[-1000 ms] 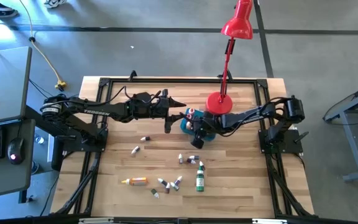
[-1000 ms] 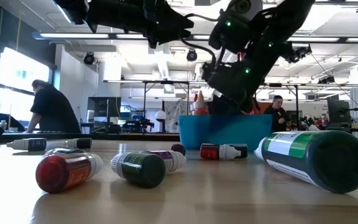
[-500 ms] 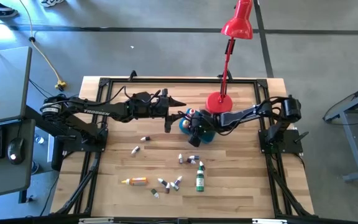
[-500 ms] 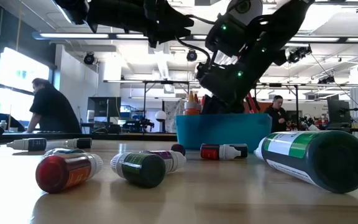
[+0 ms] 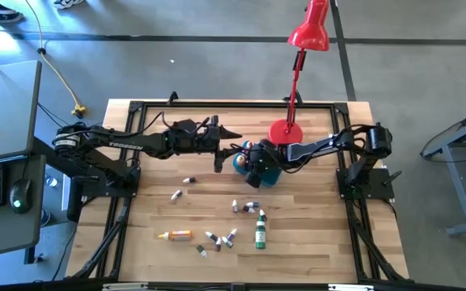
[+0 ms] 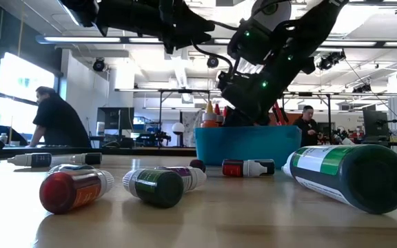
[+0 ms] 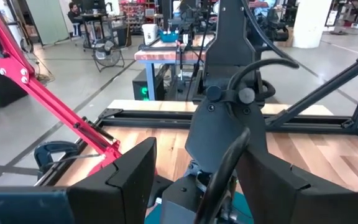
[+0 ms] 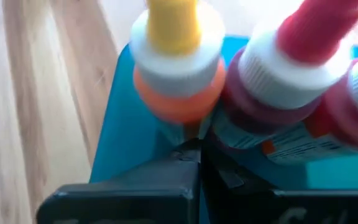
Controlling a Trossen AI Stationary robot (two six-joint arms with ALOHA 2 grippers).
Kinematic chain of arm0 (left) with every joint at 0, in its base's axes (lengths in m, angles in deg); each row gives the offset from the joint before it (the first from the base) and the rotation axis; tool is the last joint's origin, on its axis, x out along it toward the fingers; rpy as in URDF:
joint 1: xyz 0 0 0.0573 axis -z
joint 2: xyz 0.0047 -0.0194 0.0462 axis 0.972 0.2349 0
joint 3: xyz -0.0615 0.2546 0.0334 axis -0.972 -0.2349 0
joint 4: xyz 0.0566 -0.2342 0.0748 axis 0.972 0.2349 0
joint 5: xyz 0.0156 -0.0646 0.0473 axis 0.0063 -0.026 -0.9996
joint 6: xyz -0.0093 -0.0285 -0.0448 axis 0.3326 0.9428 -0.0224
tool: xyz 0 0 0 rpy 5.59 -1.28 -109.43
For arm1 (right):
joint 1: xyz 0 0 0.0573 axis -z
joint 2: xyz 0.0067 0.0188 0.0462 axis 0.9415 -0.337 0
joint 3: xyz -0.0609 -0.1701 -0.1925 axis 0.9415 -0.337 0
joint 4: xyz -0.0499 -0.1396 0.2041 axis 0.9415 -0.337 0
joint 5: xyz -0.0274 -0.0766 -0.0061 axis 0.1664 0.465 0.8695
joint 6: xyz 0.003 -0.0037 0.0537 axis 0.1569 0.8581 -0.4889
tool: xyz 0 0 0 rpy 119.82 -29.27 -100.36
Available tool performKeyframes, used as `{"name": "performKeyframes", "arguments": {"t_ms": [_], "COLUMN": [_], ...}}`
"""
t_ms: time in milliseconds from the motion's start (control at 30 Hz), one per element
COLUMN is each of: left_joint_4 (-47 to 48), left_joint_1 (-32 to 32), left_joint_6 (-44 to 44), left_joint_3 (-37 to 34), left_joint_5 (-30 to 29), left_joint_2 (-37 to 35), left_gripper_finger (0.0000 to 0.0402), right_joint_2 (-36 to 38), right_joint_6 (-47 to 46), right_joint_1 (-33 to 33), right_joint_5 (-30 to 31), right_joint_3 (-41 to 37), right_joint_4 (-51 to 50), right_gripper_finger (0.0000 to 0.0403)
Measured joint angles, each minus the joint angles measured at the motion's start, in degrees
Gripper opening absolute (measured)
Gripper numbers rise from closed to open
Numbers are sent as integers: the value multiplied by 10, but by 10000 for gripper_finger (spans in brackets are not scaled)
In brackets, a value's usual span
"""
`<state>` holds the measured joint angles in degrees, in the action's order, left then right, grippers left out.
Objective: Pick & Place food coloring
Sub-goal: Put the big red food coloring bottle into the blue container, then put the big yellow food coloring bottle into the blue container
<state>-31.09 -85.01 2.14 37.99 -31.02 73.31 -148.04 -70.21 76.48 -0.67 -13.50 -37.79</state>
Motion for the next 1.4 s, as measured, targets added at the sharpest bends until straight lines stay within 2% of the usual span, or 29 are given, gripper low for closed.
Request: {"name": "performKeyframes", "arguments": {"t_ms": [100, 267, 400, 533, 600, 667, 733, 800, 933, 1167, 1267, 1400], "left_joint_4": [20, 57, 77, 100, 135, 166, 194, 218, 257, 261, 267, 306], "left_joint_1": [0, 0, 0, 1, 4, 9, 20, 44, 109, 213, 241, 264], "left_joint_6": [0, 41, 72, 75, 76, 72, 50, 28, 15, 14, 44, 155], "left_joint_3": [0, 0, 0, 1, 1, 0, 0, 0, 0, 0, 0, 0], "left_joint_5": [9, 26, 26, 29, 56, 113, 182, 217, 179, 27, -6, 10], "left_joint_2": [0, 0, 0, -6, -6, -6, -6, -4, 4, 3, 3, 3], "left_gripper_finger": [209, 209, 209, 209, 209, 209, 209, 209, 209, 209, 209, 209], "right_joint_2": [13, 60, 105, 139, 152, 162, 169, 171, 171, 171, 171, 165], "right_joint_6": [16, 16, -5, -17, -16, -9, 7, 28, 45, 100, 103, 86], "right_joint_1": [-2, -22, -57, -108, -133, -155, -174, -185, -194, -184, -173, -170], "right_joint_5": [-21, -3, 21, 20, -8, -30, -33, -21, 25, 86, 66, 32], "right_joint_3": [3, 45, 96, 137, 146, 149, 150, 150, 150, 149, 148, 148], "right_joint_4": [-33, -166, -277, -327, -327, -320, -306, -296, -271, -226, -218, -223], "right_gripper_finger": [0, 0, 0, 0, 0, 0, 1, 1, 4, 1, 4, 9]}}
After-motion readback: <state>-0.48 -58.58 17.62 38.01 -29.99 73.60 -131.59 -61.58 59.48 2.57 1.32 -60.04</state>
